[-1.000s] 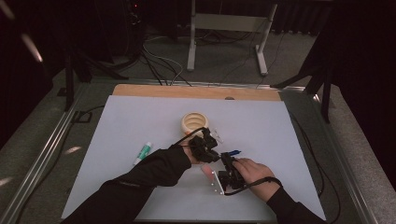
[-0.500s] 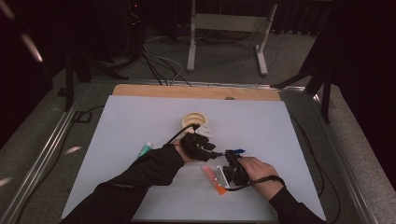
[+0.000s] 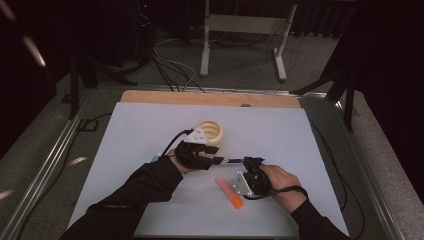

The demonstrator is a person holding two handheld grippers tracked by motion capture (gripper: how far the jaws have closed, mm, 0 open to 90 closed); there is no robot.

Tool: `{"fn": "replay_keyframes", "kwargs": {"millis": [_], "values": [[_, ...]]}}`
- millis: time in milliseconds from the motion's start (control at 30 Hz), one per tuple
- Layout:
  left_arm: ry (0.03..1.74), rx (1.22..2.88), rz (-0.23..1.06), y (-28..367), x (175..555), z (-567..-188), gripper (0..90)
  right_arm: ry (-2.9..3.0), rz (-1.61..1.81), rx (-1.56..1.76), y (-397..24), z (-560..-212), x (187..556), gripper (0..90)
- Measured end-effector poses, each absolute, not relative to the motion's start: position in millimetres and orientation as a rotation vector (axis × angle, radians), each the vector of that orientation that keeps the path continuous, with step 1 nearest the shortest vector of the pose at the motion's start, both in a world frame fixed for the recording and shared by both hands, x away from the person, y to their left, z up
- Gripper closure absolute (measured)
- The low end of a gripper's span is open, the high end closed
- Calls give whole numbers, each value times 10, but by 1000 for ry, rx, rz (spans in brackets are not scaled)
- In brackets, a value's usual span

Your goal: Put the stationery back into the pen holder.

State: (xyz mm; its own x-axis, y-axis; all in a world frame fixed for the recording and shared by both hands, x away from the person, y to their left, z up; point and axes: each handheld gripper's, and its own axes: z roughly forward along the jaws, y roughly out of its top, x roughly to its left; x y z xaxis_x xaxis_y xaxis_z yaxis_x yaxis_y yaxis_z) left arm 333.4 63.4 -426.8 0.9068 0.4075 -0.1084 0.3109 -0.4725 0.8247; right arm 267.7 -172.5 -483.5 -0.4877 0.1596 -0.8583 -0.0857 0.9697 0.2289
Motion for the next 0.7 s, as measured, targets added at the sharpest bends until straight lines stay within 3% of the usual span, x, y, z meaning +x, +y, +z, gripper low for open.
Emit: {"fn": "replay_keyframes", "kwargs": {"millis": [700], "values": [[630, 1986, 220, 1220, 3032, -4435, 410, 2120, 611, 326, -1797, -4449, 2791, 797]]}}
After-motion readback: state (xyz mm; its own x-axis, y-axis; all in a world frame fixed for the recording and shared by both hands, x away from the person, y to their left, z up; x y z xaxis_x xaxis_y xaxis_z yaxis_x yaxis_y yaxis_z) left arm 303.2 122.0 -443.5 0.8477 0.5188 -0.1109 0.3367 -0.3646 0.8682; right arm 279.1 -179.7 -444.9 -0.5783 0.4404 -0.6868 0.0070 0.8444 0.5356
